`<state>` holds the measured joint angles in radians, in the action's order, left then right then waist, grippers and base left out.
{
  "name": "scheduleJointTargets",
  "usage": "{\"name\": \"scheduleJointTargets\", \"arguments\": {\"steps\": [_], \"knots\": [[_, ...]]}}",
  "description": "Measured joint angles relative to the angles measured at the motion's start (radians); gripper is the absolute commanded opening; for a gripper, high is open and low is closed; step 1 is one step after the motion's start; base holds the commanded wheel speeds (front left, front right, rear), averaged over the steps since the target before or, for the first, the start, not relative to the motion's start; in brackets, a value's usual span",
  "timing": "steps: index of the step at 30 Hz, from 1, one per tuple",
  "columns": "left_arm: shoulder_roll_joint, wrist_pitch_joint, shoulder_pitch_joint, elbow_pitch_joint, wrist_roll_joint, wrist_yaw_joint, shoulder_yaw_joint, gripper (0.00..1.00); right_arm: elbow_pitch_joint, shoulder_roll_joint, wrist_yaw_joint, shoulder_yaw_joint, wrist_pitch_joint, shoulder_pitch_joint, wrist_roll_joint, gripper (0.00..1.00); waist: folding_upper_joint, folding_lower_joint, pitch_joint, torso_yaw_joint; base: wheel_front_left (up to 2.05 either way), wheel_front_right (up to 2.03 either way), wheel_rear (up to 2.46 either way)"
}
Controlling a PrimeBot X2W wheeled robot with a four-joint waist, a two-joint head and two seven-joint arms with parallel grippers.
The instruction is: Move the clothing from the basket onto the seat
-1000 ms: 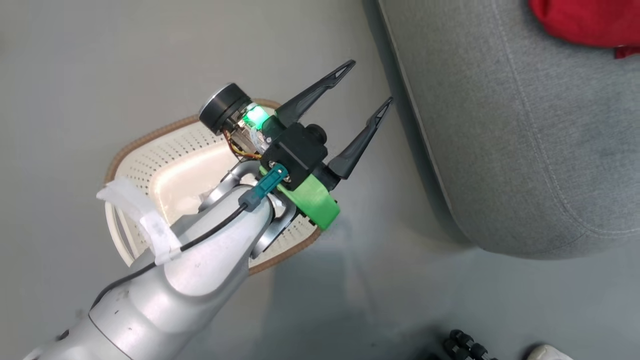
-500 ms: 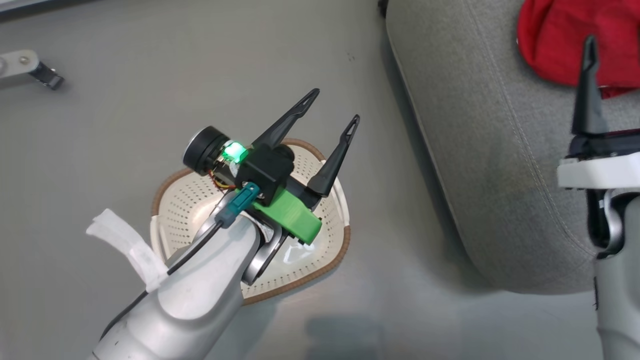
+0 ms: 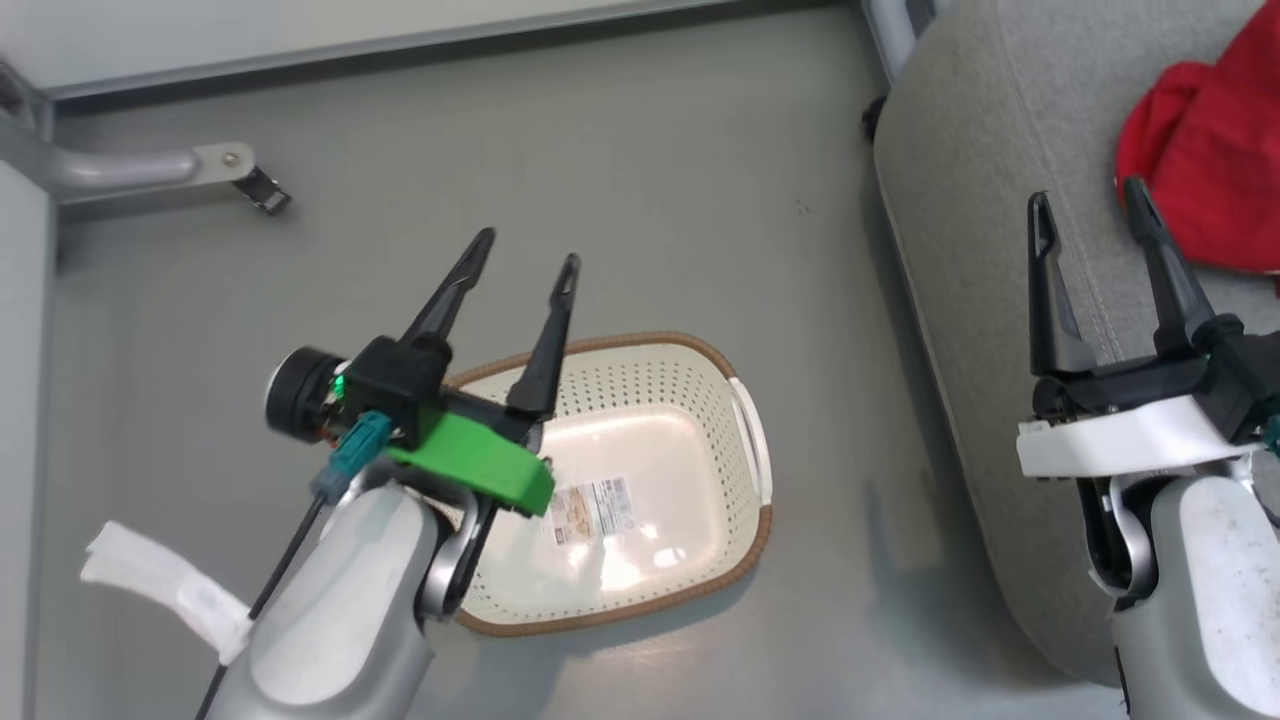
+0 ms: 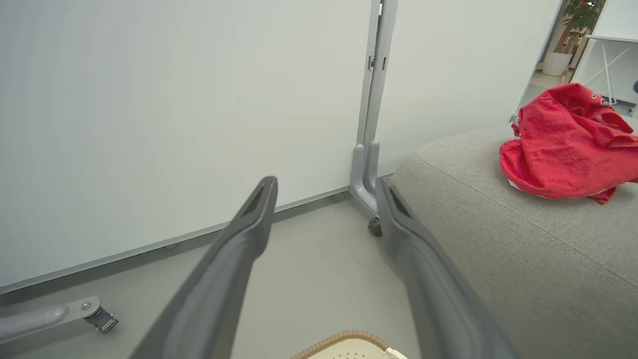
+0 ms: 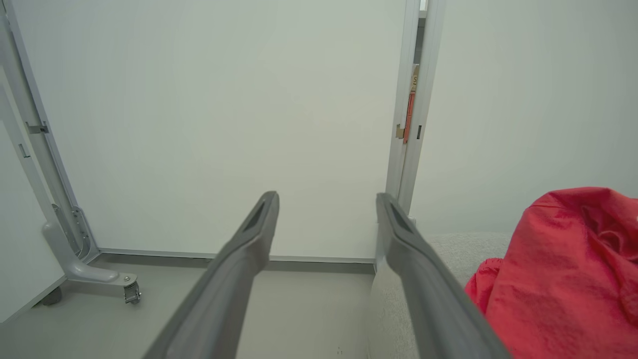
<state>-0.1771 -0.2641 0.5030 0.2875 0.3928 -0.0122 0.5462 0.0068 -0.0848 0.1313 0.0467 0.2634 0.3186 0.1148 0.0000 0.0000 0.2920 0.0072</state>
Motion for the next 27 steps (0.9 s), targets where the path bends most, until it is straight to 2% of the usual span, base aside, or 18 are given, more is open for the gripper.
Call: {"name": "scheduleJointTargets", "arguments": {"steps": [15,27], "knots": [[0.002,0.000,-0.212,-0.026,-0.065,0.009,-0.255,1.00,-0.037,0.029,0.000,0.046,0.000,-0.164,-0.010,1.00,0.0000,0.0000,-0.130,0.079,0.00,0.00,0.00],[0.056,0.000,-0.322,-0.057,-0.119,0.025,-0.377,1.00,-0.065,0.035,0.000,0.045,0.000,-0.287,0.010,1.00,0.0000,0.0000,-0.199,0.111,0.00,0.00,0.00]]}}
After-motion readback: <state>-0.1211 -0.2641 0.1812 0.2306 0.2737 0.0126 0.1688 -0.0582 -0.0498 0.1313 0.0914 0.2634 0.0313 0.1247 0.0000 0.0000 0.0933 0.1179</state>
